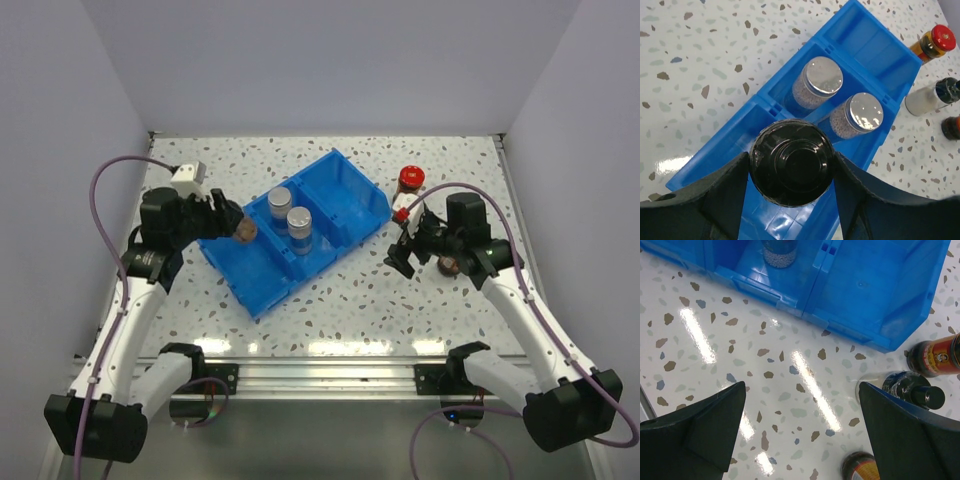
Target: Organize the condiment bottles
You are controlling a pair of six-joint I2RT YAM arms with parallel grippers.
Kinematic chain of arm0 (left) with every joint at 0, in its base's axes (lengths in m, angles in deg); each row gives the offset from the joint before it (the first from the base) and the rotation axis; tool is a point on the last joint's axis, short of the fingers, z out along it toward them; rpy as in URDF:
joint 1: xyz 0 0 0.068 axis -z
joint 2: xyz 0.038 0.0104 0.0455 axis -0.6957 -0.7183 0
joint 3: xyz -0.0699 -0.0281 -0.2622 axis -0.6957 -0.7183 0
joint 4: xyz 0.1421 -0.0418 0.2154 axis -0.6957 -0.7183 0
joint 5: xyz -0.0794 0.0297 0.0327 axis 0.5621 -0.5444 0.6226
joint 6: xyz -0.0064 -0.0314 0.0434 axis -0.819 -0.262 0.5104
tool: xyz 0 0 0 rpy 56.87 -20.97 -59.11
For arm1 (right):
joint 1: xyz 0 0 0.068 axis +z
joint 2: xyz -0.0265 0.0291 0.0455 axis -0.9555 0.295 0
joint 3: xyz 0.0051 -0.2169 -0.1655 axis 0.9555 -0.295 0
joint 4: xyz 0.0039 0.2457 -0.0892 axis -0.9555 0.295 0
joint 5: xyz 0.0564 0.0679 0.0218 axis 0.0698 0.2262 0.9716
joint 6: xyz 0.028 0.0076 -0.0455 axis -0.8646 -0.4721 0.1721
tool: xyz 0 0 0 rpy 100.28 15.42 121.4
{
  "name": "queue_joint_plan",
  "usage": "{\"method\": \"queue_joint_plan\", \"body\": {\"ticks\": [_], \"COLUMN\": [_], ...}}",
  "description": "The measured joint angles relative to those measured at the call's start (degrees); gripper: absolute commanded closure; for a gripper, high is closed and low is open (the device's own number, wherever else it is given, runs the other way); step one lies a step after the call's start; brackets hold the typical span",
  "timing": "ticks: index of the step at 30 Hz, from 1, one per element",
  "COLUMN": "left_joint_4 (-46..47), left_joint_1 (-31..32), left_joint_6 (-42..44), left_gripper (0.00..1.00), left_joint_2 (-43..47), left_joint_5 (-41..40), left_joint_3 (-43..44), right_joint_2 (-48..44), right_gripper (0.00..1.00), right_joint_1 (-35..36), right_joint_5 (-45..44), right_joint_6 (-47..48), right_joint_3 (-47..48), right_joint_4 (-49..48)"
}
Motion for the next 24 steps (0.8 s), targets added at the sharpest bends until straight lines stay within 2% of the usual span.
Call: {"method": "queue_joint_plan", "body": {"ticks": [6, 12, 15, 18, 19, 22, 24], "left_joint_4": [-1.2, 0.2, 1.8, 3.3, 3.7, 4.3, 4.4], "left_joint_1": [0.6, 1.4, 1.9, 2.9, 3.3, 4.4, 5.0], "left_joint_6": [0.7, 2.2, 2.4, 3.1, 3.2, 3.5, 3.7], "left_gripper": [1.0, 0.98, 0.86, 0.68, 0.56, 0.37, 0.3], "left_joint_2": [0.2, -3.7, -6.2, -8.9, -9.6, -10.8, -10.7], "left_joint_5": [-1.4, -3.8, -5.5, -7.6, -8.2, -9.7, -10.5], "left_joint_3": [-6.7, -9.5, -10.1, -10.3, -10.3, -10.3, -10.4], "right_joint_2": [0.0, 0.0, 0.0, 0.0, 0.0, 0.0, 0.0], "right_gripper": [0.02, 0.01, 0.01, 0.01, 0.01, 0.01, 0.01], "right_joint_1": [-1.2, -2.5, -3.2, -3.8, -4.0, -4.5, -4.9], "right_joint_5": [1.0, 1.4, 1.6, 2.0, 2.2, 2.5, 2.6], "right_joint_6": [0.1, 0.5, 0.7, 0.8, 0.9, 1.0, 1.1], "right_joint_3": [-0.1, -0.7, -0.7, -0.8, -0.8, -0.8, -0.8], "right_joint_4": [0.0, 0.0, 0.0, 0.0, 0.0, 0.0, 0.0]}}
